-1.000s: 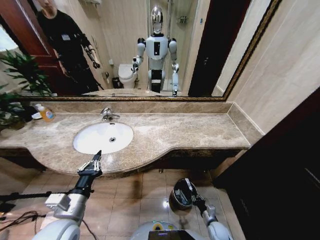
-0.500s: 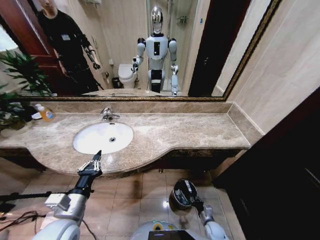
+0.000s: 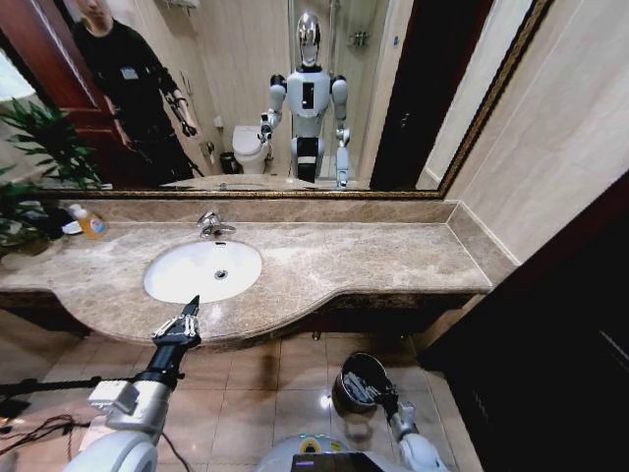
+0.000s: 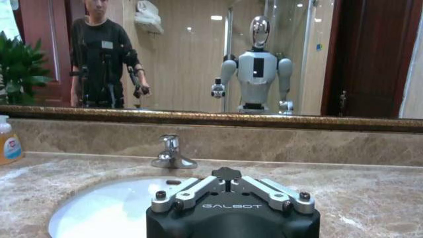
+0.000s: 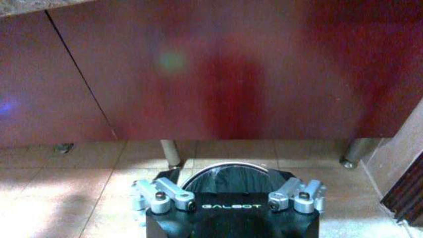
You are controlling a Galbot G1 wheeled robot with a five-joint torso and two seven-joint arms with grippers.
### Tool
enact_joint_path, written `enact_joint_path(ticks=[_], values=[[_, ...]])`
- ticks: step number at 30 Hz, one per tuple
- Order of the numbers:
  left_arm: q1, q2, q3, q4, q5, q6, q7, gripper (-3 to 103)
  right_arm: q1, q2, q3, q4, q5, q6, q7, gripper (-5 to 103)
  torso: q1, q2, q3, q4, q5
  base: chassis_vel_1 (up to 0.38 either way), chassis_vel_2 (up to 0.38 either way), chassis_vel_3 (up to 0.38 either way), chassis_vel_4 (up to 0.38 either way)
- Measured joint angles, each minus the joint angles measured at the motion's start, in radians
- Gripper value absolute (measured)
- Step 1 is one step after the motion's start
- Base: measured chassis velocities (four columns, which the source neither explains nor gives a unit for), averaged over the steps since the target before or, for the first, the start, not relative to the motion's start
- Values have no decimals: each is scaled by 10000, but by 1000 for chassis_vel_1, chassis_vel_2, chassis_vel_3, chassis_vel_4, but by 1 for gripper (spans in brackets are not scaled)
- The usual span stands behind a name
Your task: Pick up the trash from the sink and place it in the trash bin.
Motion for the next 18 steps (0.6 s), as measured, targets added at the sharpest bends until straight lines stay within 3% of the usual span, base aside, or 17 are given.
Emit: enact_joint_path(ticks=[1,3,4,12,16,18], values=[[1,0,0,0,0,0,0,0,-5,12,-3,21,0,-9,27,92,0,0,0,0,-1,0,0,0,0],[0,0,0,0,0,0,0,0,-15,31,-7,62,0,-23,60,92,0,0,0,0,-1,0,0,0,0],[0,0,0,0,0,0,0,0,-26,48,-8,106,0,-37,81,100,0,0,0,0,0,0,0,0,0],[0,0,0,0,0,0,0,0,-716,-172,156,2045,456,-531,186,100,-1,0,-1,1,-4,0,0,0,0],[0,0,0,0,0,0,1,0,-1009,-327,324,3170,366,-271,844,100,-1,0,0,1,0,0,0,0,0],[1,0,0,0,0,0,1,0,-1331,-359,530,4314,333,-635,968,100,0,0,0,0,3,0,0,0,0]])
